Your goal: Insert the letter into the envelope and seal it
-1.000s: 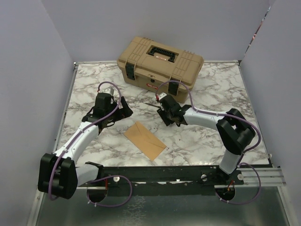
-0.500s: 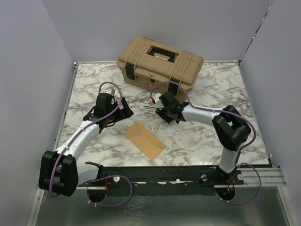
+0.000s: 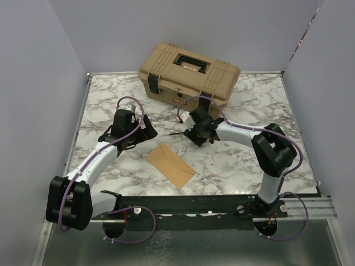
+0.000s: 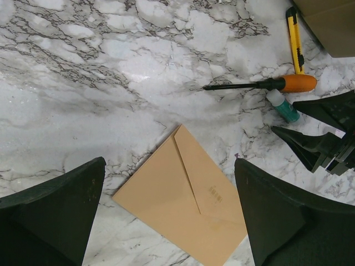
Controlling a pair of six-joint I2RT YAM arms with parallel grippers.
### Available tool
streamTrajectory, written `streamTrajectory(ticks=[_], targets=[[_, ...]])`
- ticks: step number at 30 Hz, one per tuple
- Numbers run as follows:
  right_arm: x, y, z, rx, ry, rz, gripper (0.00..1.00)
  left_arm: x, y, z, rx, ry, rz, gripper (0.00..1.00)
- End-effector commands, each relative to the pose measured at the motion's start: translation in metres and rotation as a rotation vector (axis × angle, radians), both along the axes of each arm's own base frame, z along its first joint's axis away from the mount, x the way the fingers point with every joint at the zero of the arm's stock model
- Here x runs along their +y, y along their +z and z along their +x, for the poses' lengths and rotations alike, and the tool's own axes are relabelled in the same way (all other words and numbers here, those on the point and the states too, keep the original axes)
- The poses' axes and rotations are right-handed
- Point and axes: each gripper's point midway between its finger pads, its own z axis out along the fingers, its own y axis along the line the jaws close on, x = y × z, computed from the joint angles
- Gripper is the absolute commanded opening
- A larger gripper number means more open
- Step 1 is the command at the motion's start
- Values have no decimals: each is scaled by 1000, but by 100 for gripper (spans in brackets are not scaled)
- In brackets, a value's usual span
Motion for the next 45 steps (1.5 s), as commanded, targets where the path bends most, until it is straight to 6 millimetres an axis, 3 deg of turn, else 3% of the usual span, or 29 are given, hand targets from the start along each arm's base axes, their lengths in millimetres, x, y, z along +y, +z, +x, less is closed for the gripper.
streamTrajectory(ticks=[1,9,22,24,26,27,29,32,33,40,42,45], targets=[[-18,-23,-35,156,42,-71,51,-1,-9,-5,26,-6,-8,99],[-32,-32,-12,133,-141,-95,44,-1,-8,-6,30,-11,-6,99],[-32,-39,-51,282,-85,-58,41,-6,-2,-5,24,-34,-23,99],[-31,-40,-51,286,-91,-54,33,-8,1,-4,13,-47,-30,99],[-28,-36,-48,274,-107,-33,17,-11,7,-4,-5,-62,-40,99],[-24,-30,-46,263,-110,-6,13,-12,11,-4,-18,-72,-48,99],[-14,-11,-42,223,-111,75,10,-17,22,-4,-56,-95,-72,99],[9,36,-38,158,-94,249,9,-27,45,-5,-136,-142,-137,99],[37,98,-40,123,-60,467,9,-42,83,-6,-270,-201,-238,99],[86,223,-55,121,13,964,10,-61,157,-16,-495,-277,-447,99],[94,249,-60,131,37,1075,11,-64,173,-17,-529,-294,-472,99],[101,270,-62,158,55,1154,11,-68,198,-22,-586,-330,-518,99]])
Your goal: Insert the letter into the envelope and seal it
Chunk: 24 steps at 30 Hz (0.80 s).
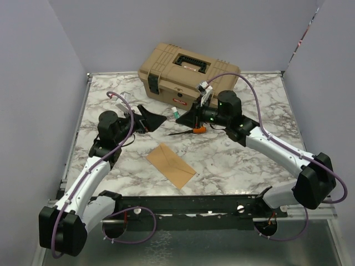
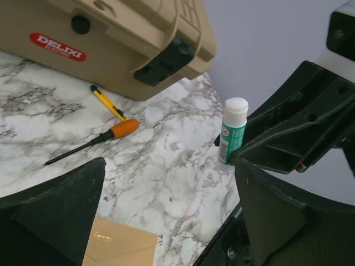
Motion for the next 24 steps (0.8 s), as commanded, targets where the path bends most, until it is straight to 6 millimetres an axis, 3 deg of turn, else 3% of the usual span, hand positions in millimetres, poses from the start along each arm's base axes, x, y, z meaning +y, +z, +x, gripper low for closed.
streamTrajectory(ticks=[1,7,13,24], targets=[[21,41,-14,67,91,203,11,-13,56,-11,-143,-99,-113,99],[28,57,-20,67,149,245,11,-15,68,-11,-154,-104,-141,92],[32,55,-22,91,177,263,13,-17,80,-12,-176,-114,-179,84],[44,54,-31,120,235,269,13,-26,82,-13,-155,-153,-196,60]])
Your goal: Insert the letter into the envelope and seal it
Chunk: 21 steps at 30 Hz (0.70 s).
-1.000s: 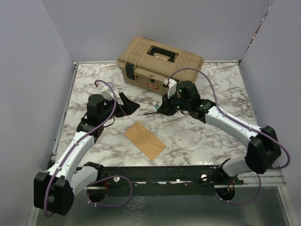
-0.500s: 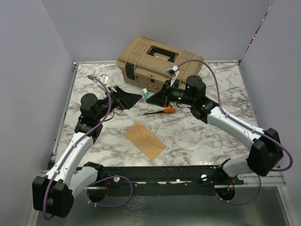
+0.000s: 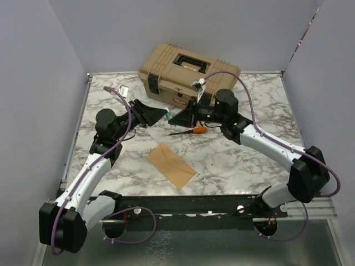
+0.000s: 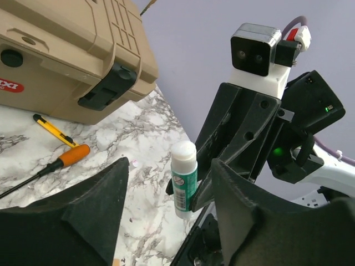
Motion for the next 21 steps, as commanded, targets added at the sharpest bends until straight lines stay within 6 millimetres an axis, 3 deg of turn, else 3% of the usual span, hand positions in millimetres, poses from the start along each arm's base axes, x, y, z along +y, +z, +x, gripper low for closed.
streamTrajectory(ticks=[1,10,20,21], targets=[[9,20,-7,-32,55,47,13,-7,22,-8,-62,-51,-18,58],[15,28,-10,-30,69,94,13,-12,13,-12,-29,-89,-17,50],[20,28,-22,-10,142,112,18,-18,17,-18,-21,-148,-20,1],[20,28,-22,-4,143,113,20,-18,19,-19,-27,-155,-20,0]])
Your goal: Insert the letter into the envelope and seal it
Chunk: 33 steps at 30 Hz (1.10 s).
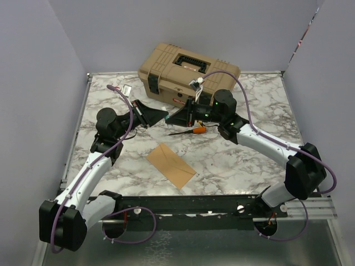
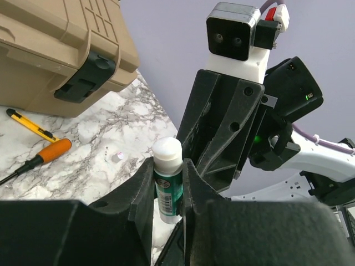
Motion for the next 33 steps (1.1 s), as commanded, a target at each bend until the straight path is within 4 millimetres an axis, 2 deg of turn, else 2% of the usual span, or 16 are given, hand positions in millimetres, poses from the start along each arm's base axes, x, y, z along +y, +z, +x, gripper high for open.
streamTrajectory(ticks=[1,3,6,8,12,17,19,22,23,25,27,30,33], targets=[[6,20,-15,-28,83,55,22,-8,15,-9,-37,-73,-2,0],[6,20,-14,-16,72,55,27,-7,20,-10,-51,-68,-6,0],[4,19,-13,-8,50,58,42,-3,26,-8,-62,-35,-18,0],[3,18,-14,0,44,63,48,-1,31,-5,-62,-5,-32,0],[1,11,-19,24,60,57,50,3,33,0,-50,38,-50,0],[-2,-1,-22,47,57,30,45,5,27,4,-23,60,-58,0],[-1,-3,-22,55,58,30,38,5,25,4,-16,63,-60,0],[0,-1,-17,59,38,37,19,4,24,2,-19,50,-56,0],[0,1,-16,58,32,42,14,4,23,1,-19,45,-54,2],[2,7,-13,48,25,61,8,4,21,-1,-20,38,-50,15],[2,12,-12,41,22,78,6,3,20,-3,-23,33,-49,26],[4,18,-13,40,37,98,4,4,21,-5,-30,28,-52,50],[6,20,-15,44,62,113,3,1,23,-8,-31,1,-60,55]])
